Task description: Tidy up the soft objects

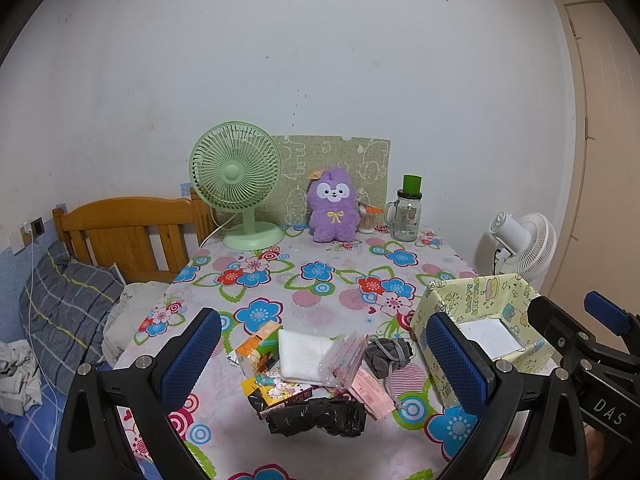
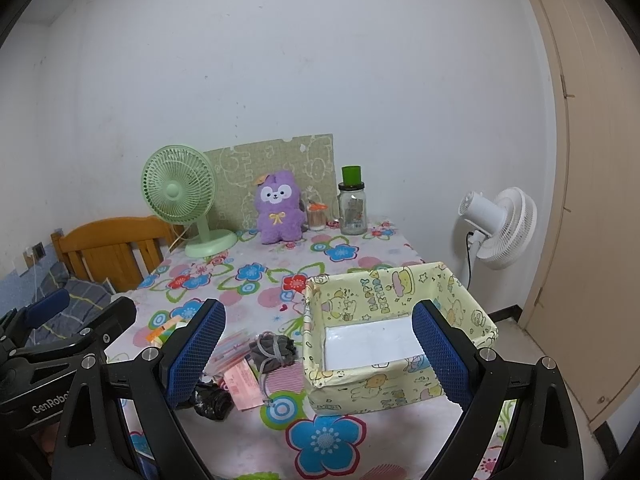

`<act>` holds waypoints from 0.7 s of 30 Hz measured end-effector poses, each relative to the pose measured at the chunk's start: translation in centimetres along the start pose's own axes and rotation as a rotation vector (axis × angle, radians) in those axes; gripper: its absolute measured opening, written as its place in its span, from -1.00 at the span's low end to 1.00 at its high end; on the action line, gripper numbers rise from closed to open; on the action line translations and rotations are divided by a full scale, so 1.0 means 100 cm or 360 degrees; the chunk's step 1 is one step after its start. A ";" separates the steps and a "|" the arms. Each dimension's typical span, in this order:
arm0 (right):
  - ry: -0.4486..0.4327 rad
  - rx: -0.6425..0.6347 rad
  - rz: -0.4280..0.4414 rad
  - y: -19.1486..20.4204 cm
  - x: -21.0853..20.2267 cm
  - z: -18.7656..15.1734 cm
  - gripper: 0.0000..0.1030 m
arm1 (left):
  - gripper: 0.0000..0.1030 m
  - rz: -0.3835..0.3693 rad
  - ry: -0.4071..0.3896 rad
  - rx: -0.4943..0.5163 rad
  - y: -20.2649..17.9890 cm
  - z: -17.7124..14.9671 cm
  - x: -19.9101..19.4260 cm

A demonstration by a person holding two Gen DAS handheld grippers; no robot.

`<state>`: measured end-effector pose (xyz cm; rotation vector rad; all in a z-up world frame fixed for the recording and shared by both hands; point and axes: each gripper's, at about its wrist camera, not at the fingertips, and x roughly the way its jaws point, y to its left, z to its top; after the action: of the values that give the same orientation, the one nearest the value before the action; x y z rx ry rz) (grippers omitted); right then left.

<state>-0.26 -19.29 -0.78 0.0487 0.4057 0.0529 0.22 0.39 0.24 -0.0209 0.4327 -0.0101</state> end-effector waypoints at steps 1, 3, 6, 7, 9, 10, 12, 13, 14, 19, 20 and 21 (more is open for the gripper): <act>0.0000 -0.0002 -0.0003 0.001 0.000 0.000 0.86 | 0.99 0.0000 -0.0001 0.0001 0.000 0.000 0.000; -0.0002 -0.0004 -0.0009 0.001 0.000 0.000 0.86 | 0.99 -0.0001 0.0000 0.0000 0.000 0.000 0.000; -0.0004 -0.0006 -0.0017 0.002 0.000 -0.001 0.86 | 0.99 0.0001 -0.0001 0.0000 0.000 0.000 0.000; -0.0004 -0.0006 -0.0017 0.002 0.000 -0.001 0.86 | 0.99 0.0000 -0.0001 -0.0001 0.000 0.000 0.000; -0.0005 -0.0006 -0.0018 0.003 0.000 -0.001 0.86 | 0.99 0.0001 -0.0001 -0.0001 0.000 0.000 0.000; -0.0004 -0.0007 -0.0018 0.003 0.000 -0.001 0.86 | 0.99 0.0001 0.0000 -0.0001 0.000 0.000 0.000; -0.0004 -0.0008 -0.0020 0.002 0.000 -0.001 0.86 | 0.99 0.0001 -0.0001 -0.0002 0.000 0.000 0.000; -0.0004 -0.0008 -0.0018 0.002 0.000 -0.001 0.86 | 0.99 0.0001 0.0000 -0.0002 0.000 0.000 0.000; -0.0004 -0.0008 -0.0017 0.002 0.000 -0.001 0.86 | 0.99 0.0002 -0.0002 -0.0002 0.000 -0.001 0.000; -0.0005 -0.0007 -0.0019 0.002 0.000 -0.001 0.86 | 0.99 0.0002 -0.0002 0.0000 -0.001 -0.001 0.000; -0.0004 -0.0007 -0.0018 0.002 0.000 -0.001 0.86 | 0.99 0.0003 -0.0002 -0.0001 0.000 -0.001 0.000; -0.0004 -0.0008 -0.0018 0.002 0.000 -0.001 0.86 | 0.99 0.0002 -0.0002 -0.0001 0.000 -0.001 0.000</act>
<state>-0.33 -19.11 -0.82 0.0418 0.4034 0.0425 0.15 0.35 0.18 -0.0215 0.4312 -0.0086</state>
